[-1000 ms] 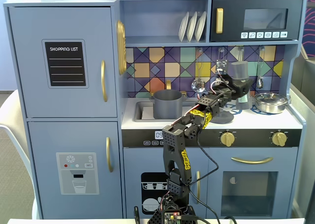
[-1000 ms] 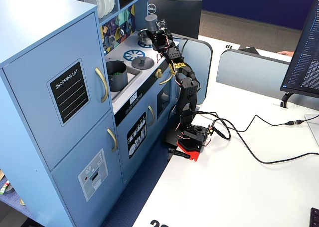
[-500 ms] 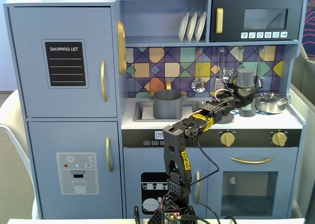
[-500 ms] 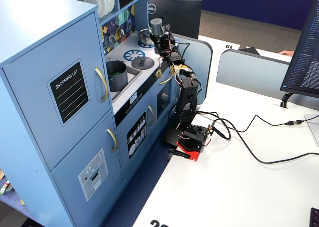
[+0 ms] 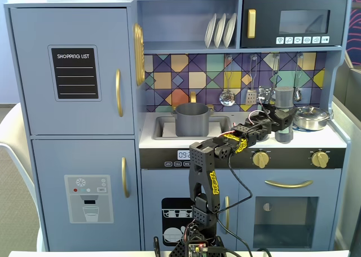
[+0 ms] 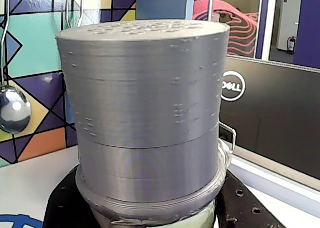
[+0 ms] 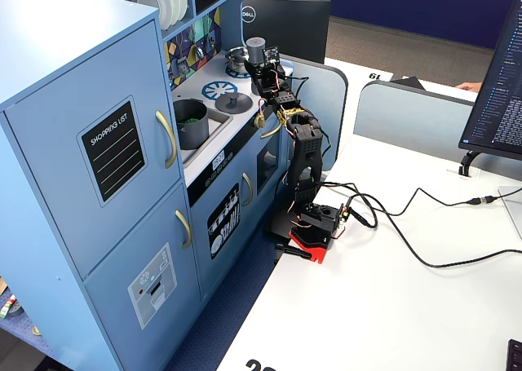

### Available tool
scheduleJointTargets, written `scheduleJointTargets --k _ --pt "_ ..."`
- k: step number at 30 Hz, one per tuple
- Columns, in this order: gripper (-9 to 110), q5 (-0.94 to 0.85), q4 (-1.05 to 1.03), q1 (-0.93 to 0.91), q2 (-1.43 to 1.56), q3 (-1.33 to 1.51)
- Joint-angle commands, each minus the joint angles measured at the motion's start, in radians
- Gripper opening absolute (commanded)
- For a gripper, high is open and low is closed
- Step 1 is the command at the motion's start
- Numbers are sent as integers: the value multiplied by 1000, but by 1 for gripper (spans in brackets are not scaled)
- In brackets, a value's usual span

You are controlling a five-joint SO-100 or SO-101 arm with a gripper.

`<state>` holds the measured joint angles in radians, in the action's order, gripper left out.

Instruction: Put salt in the gray recipient

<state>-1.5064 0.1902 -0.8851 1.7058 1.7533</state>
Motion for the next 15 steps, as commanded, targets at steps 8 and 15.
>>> scheduleJointTargets --k 8,15 --pt "0 11 28 -18 15 9" --pt "17 40 25 -26 18 15"
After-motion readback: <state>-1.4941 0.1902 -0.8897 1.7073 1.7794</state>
